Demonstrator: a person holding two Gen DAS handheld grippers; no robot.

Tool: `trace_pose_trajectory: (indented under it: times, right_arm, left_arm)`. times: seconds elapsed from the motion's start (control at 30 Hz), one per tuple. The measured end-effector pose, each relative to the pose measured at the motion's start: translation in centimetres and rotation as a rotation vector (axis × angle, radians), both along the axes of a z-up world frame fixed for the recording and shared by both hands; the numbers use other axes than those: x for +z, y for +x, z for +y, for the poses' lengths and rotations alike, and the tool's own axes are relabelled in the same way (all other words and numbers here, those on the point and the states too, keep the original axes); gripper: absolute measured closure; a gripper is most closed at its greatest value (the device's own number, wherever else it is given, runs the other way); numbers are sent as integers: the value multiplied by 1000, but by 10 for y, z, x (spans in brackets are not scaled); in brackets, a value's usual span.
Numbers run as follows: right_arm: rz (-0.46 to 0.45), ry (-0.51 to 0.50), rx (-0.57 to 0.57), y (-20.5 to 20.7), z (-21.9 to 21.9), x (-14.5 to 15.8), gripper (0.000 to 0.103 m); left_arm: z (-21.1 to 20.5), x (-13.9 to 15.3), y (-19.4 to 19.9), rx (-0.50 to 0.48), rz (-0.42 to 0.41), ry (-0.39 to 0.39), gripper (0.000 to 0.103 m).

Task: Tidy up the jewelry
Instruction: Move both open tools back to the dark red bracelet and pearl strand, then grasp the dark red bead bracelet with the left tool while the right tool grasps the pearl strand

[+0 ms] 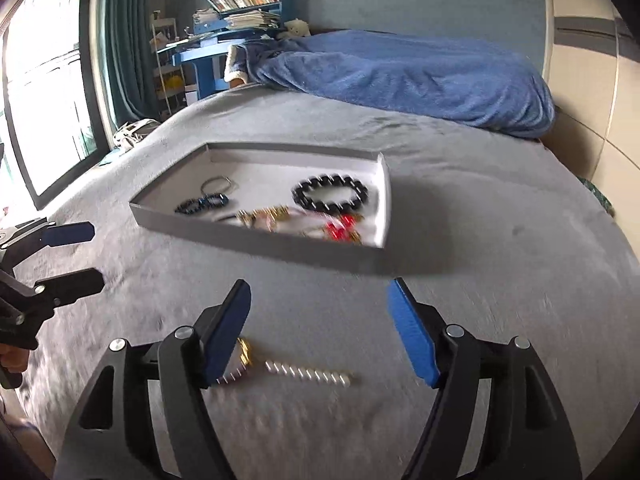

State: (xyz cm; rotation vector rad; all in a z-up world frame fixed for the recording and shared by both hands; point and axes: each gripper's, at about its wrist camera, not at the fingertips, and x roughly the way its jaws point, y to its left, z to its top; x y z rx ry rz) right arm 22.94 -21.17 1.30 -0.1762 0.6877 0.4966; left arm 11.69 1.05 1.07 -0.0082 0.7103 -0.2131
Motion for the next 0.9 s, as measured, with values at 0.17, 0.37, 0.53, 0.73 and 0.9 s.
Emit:
trace_pose_trajectory:
  times: [0.17, 0.37, 0.53, 0.73, 0.9]
  right_arm:
    - [40, 5, -46, -7, -26, -18, 31]
    - [87, 24, -91, -10, -46, -36, 30]
    - [112, -5, -100, -7, -42, -43, 27]
    - [131, -45, -77, -4, -35, -50, 27]
    - [141, -51, -77, -3, -34, -51, 27]
  left_arm:
    - [-19, -11, -2, -61, 42, 8, 17]
    - [-37, -20, 7, -93, 81, 15, 17]
    - [-51, -29, 18, -109, 110, 27, 17]
    - [-62, -45, 37, -114, 174, 46, 47]
    - [-68, -51, 41, -122, 180, 72, 59]
